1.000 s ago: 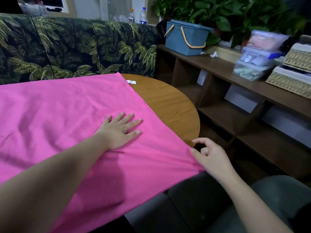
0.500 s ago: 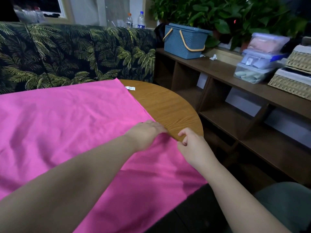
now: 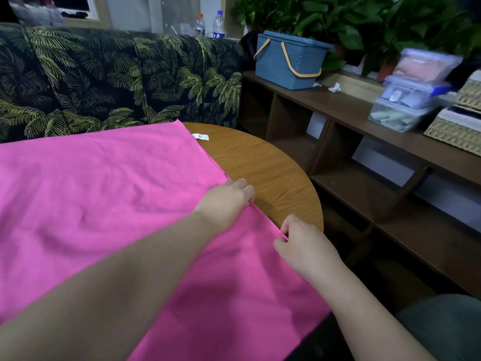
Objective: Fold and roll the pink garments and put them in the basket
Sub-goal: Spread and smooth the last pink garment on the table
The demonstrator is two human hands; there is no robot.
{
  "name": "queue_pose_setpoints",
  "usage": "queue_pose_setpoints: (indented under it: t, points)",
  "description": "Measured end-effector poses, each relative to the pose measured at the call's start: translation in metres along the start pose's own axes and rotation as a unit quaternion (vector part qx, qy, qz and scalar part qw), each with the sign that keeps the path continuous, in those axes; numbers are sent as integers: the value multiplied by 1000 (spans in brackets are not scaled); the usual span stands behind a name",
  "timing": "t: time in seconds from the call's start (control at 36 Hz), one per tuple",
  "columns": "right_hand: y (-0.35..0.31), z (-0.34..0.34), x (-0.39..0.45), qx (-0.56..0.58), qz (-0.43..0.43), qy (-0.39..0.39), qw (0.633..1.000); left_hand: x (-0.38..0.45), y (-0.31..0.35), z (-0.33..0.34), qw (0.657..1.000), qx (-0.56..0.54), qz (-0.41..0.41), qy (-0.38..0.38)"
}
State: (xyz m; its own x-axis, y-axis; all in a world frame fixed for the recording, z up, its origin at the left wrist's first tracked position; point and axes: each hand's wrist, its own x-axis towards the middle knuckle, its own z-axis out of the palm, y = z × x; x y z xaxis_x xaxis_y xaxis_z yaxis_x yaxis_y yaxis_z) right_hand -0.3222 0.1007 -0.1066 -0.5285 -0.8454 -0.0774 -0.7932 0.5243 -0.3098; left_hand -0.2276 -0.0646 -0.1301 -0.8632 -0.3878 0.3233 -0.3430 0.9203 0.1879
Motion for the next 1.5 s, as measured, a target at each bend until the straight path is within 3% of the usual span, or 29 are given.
queue_pose_setpoints:
  t: [0.17, 0.31, 0.36, 0.44, 0.53, 0.61, 0.86, 1.11, 1.36, 1.5]
  points:
    - [-5, -1, -1, -21, 18, 4, 1000, -5, -8, 10, 991, -124, -6, 41]
    - [-18, -2, 5, -17, -13, 54, 998, -9, -10, 6, 984, -176, 13, -20]
    - [-26, -1, 16, 8, -26, 61, 998, -11, -15, 0, 987, -161, -27, -3]
    - [-40, 4, 38, 36, -69, 68, 995, -17, -29, -12, 990, -36, -136, 11]
    - [-55, 11, 66, 56, -95, 71, 991, -28, -44, -23, 961, 31, -272, -28]
    - [-68, 16, 95, 74, -102, 62, 990, -40, -52, -24, 942, 35, -328, -59]
    - [-95, 20, 157, 95, -54, -1, 994, -53, -48, -14, 950, 23, -311, -17]
    - [-109, 22, 175, 29, -50, 13, 998, -51, -45, -17, 952, 4, -307, -4]
    - [-113, 30, 177, 1, -13, 47, 999, -56, -42, -14, 954, 25, -295, -57]
    - [-107, 33, 177, -70, -31, 97, 992, -55, -42, -16, 955, 21, -270, -118]
